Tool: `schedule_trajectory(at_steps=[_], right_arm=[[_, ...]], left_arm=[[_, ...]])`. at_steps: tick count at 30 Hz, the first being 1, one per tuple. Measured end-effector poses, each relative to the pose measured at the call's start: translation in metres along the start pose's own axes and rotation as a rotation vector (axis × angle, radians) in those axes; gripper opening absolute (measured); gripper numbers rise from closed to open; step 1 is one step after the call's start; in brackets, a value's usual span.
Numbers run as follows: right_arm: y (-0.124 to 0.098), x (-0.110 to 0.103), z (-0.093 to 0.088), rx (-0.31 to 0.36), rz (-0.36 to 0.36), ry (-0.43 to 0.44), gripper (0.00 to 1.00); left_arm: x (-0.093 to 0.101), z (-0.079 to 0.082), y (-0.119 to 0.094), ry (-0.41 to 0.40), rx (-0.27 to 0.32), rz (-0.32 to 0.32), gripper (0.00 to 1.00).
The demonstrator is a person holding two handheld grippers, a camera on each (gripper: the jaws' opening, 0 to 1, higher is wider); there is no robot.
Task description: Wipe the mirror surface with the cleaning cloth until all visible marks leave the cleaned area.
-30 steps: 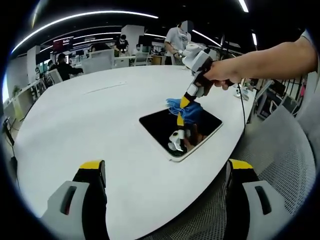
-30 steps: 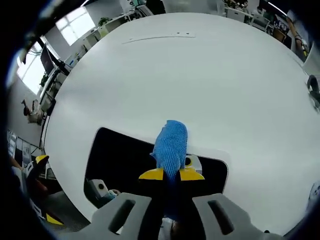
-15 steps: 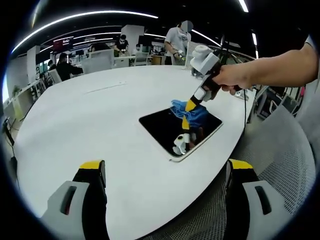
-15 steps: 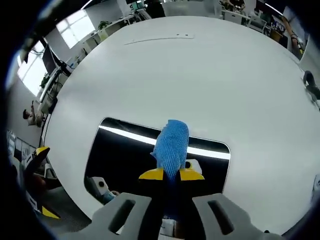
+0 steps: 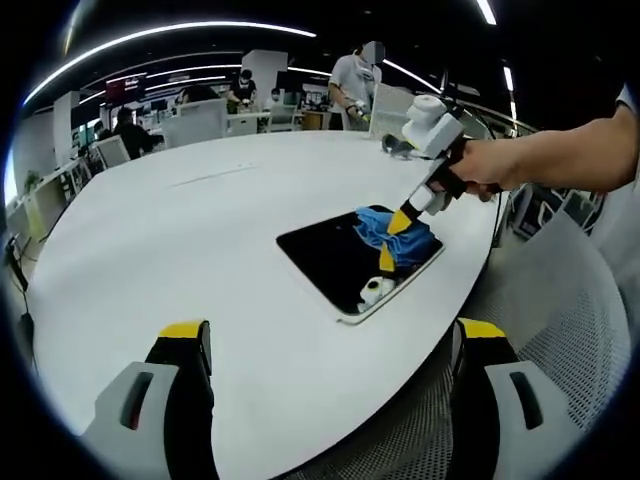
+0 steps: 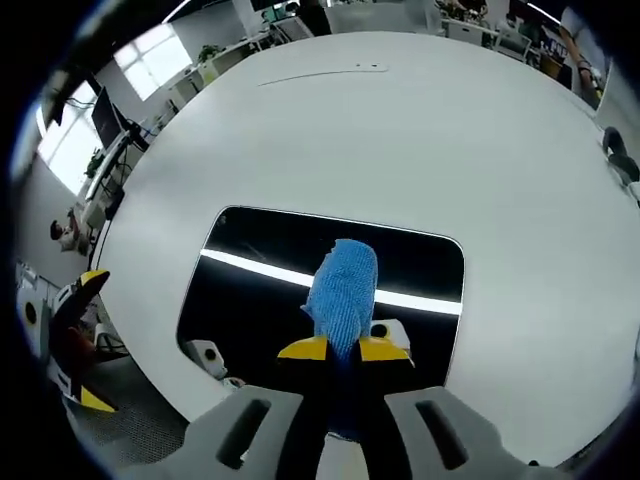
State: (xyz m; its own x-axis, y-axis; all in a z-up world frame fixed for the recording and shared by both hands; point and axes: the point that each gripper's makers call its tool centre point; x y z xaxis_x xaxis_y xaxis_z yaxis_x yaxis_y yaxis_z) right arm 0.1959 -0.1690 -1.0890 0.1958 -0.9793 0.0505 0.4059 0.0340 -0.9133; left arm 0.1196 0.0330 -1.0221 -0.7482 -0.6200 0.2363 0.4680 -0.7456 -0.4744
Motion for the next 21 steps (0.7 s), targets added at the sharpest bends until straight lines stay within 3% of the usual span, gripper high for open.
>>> schedule_trajectory(at_steps=[21], right_arm=[[-0.019, -0.007, -0.033, -0.009, 0.032, 0.004, 0.03]], left_arm=[[-0.002, 0.002, -0.001, 0.005, 0.011, 0.011, 0.99]])
Point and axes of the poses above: the point that each gripper's makers call its tool centre point, and the gripper's own axes: y roughly forward along the fingers, x roughly to its right, z roughly out of its top, and after that the axes turned 14 degrees about -z, right-handed
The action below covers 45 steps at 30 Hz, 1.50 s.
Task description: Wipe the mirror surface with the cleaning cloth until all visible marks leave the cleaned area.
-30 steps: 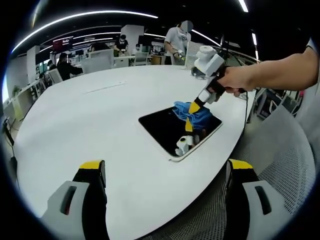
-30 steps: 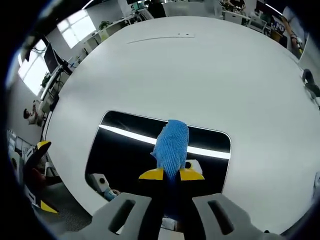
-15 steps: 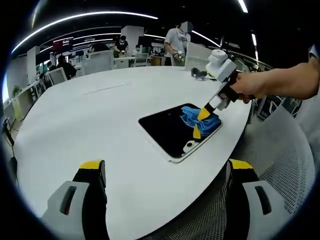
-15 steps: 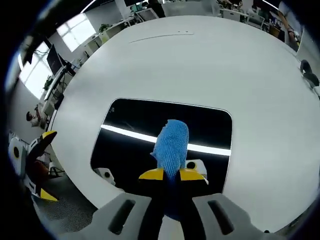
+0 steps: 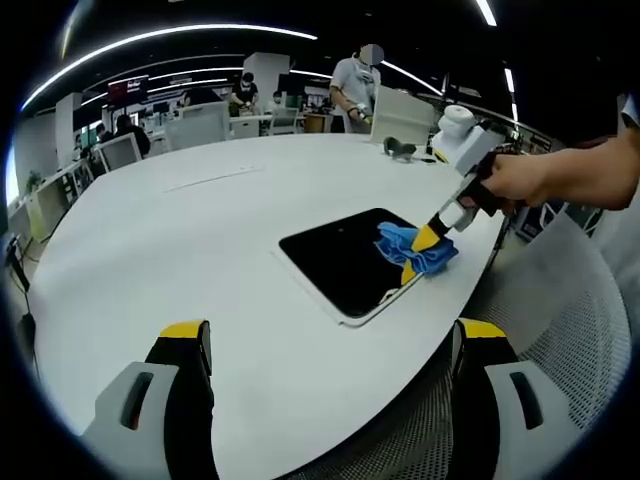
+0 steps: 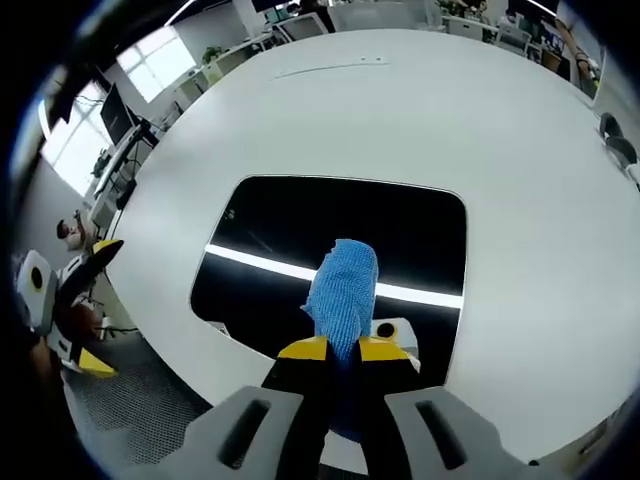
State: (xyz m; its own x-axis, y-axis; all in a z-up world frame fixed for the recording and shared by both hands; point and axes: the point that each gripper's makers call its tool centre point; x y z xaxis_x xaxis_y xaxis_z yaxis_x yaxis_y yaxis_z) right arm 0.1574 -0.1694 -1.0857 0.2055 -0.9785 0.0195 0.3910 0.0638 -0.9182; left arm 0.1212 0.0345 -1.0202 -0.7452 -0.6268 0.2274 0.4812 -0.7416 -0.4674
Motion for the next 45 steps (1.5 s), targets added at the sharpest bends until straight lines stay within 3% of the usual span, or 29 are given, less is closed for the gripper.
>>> schedule_trajectory(at_steps=[12, 25, 45], right_arm=[[-0.005, -0.001, -0.011, -0.004, 0.017, 0.008, 0.03], [-0.005, -0.001, -0.011, -0.015, 0.029, -0.014, 0.03], [-0.006, 0.028, -0.017, -0.025, 0.013, 0.01, 0.03]], left_arm=[[0.0, 0.0, 0.0, -0.001, 0.001, -0.001, 0.99], [0.0, -0.001, 0.0, -0.001, -0.001, -0.001, 0.99], [-0.001, 0.002, -0.001, -0.012, 0.015, 0.006, 0.99]])
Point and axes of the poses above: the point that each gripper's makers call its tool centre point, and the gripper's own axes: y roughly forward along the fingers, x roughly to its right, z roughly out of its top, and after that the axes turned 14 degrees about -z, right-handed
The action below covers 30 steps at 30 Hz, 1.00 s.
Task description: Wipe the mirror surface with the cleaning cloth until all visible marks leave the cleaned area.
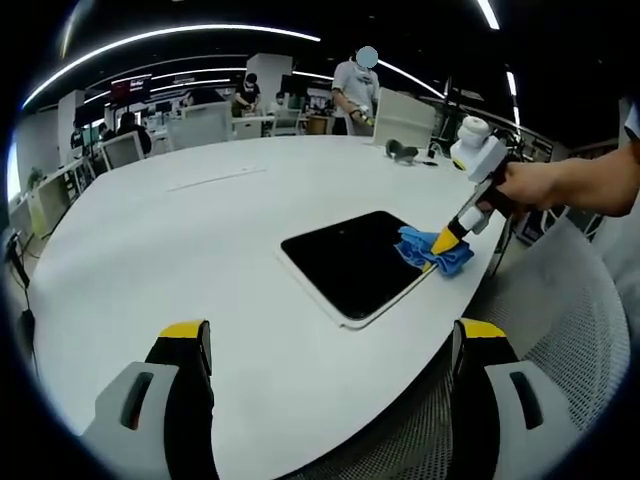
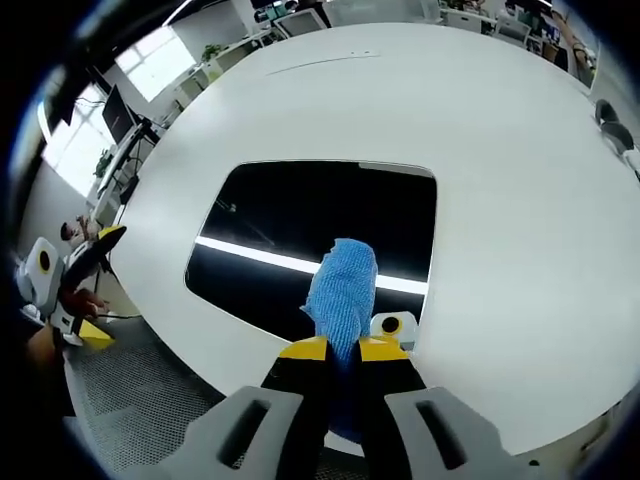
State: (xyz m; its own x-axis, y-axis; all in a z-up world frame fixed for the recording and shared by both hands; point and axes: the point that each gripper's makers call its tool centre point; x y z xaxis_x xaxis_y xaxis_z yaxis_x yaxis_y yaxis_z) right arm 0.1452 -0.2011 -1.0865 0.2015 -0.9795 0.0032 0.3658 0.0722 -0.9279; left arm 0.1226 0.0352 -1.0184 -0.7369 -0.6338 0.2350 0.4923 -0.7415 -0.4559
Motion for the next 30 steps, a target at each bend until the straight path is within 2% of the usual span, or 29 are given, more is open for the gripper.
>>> schedule_trajectory(at_steps=[14, 26, 30], right_arm=[[-0.003, 0.017, -0.004, -0.003, -0.023, 0.016, 0.03], [-0.002, 0.015, -0.002, -0.011, -0.021, 0.027, 0.03], [0.0, 0.016, 0.004, 0.007, -0.031, 0.034, 0.03]], left_arm=[[0.002, 0.0, 0.001, 0.001, -0.002, -0.002, 0.99], [0.0, 0.0, 0.0, -0.002, 0.002, -0.003, 0.99], [0.0, 0.0, 0.001, -0.003, 0.0, -0.004, 0.99]])
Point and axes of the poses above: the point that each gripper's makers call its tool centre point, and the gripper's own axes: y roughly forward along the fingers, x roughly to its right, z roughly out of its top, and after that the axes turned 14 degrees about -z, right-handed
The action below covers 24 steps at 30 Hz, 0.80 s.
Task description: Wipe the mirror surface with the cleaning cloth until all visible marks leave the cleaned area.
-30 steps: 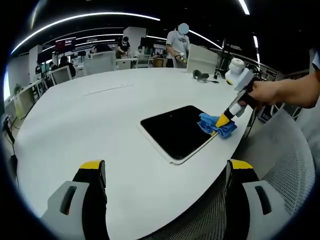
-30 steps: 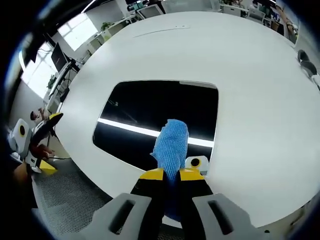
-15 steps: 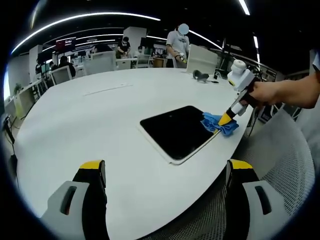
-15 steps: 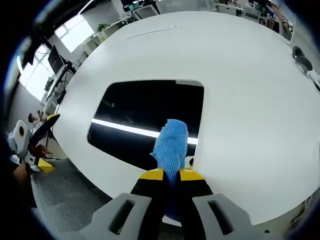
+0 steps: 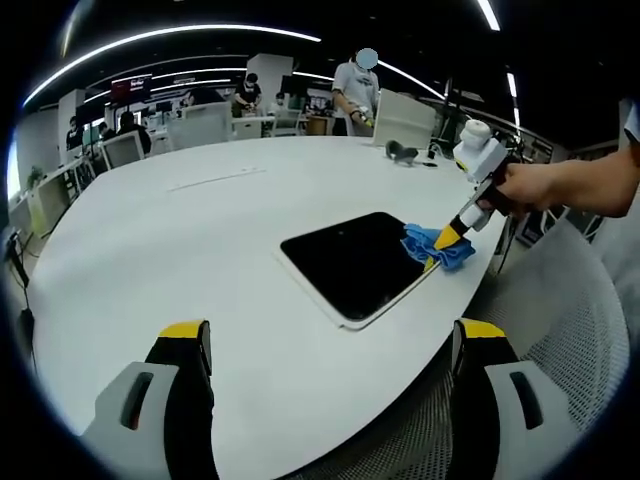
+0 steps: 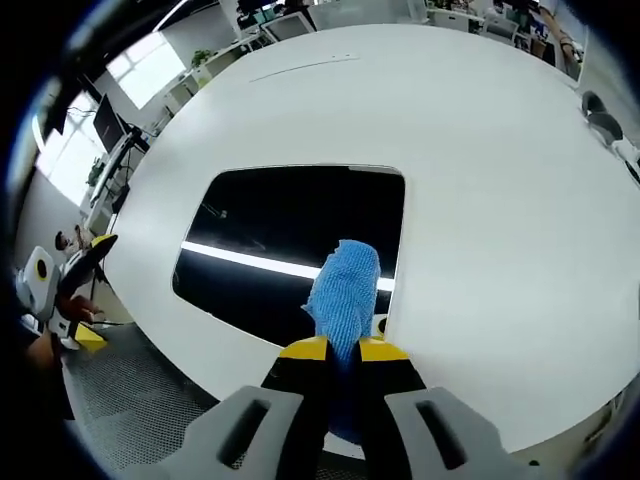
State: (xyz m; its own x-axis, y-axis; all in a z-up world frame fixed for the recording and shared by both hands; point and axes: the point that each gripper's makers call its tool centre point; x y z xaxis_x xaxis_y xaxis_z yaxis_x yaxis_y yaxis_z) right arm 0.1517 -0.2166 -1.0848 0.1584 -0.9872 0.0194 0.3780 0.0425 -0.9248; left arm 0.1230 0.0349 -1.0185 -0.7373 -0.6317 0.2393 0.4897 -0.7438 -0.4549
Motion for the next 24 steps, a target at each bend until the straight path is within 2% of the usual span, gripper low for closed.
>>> schedule_trajectory(at_steps=[11, 24], right_arm=[[0.006, 0.001, 0.016, 0.007, -0.007, -0.003, 0.03], [0.018, 0.007, 0.043, 0.007, -0.019, 0.0, 0.03]], left_arm=[[0.0, -0.001, 0.001, 0.0, -0.003, -0.002, 0.99], [-0.001, 0.001, 0.001, 0.004, 0.002, 0.001, 0.99]])
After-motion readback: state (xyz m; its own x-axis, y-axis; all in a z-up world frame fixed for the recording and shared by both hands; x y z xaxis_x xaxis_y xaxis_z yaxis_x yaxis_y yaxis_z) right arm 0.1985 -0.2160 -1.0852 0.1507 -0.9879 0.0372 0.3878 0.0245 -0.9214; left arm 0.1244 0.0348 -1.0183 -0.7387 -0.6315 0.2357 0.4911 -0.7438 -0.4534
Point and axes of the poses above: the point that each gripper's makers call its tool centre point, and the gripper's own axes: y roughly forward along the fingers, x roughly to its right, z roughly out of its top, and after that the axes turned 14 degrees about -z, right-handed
